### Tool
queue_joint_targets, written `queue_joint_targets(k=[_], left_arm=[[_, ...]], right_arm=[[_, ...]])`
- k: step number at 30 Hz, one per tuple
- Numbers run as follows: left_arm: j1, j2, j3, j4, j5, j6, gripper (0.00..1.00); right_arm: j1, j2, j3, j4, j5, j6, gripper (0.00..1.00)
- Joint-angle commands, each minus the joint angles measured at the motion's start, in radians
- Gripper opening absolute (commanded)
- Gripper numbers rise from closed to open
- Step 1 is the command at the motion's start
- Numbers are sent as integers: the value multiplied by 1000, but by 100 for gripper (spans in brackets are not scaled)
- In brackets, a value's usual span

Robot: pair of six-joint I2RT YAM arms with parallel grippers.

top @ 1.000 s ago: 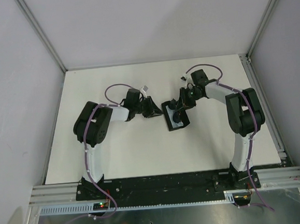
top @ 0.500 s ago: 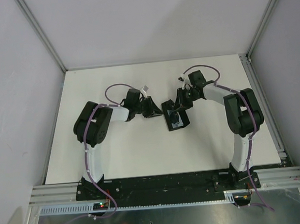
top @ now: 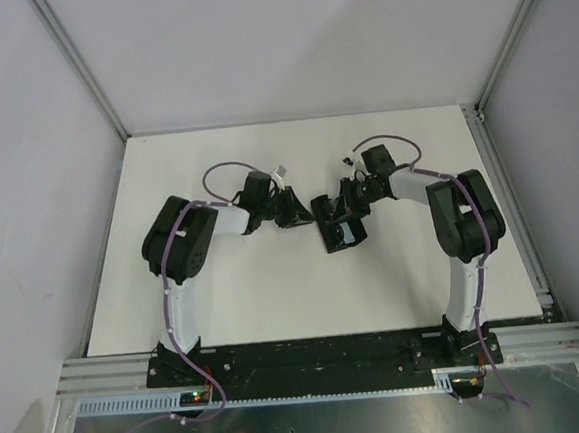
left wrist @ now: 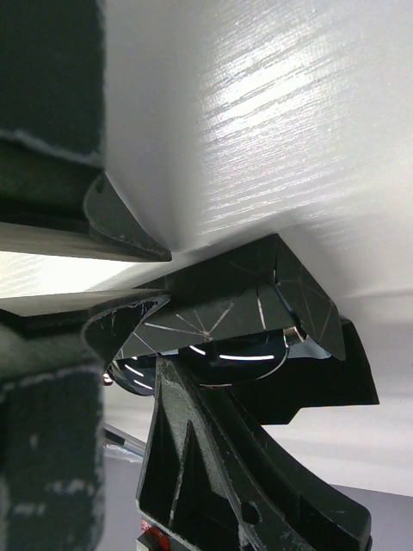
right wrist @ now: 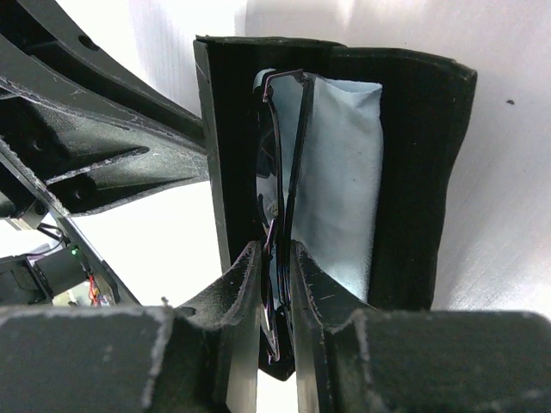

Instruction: Organize the sunglasses

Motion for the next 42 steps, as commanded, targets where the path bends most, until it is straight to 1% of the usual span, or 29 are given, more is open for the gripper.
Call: queue_joint_targets(k=[1, 5, 13, 18, 26, 34, 42], left_arm=[[-12, 12, 17, 4, 11, 26, 23], [-14, 14, 18, 3, 11, 25, 23], [-18, 16, 17, 4, 13, 24, 23], [-19, 17, 16, 4, 12, 24, 22], [-22, 16, 22, 2, 10, 18, 22], [-22, 16, 23, 2, 10, 21, 22], [-22, 16, 20, 3, 11, 24, 22]], right_arm=[[13, 26, -12, 61, -48, 8, 5], [21, 38, -22, 96, -68, 23, 5], [33, 47, -41, 130, -55, 38, 6], [33, 33, -45, 119, -31, 35, 20], [26, -57, -42, 81, 39, 29, 33], [23, -95, -33, 31, 81, 12, 39], [20, -90, -31, 19, 90, 8, 42]])
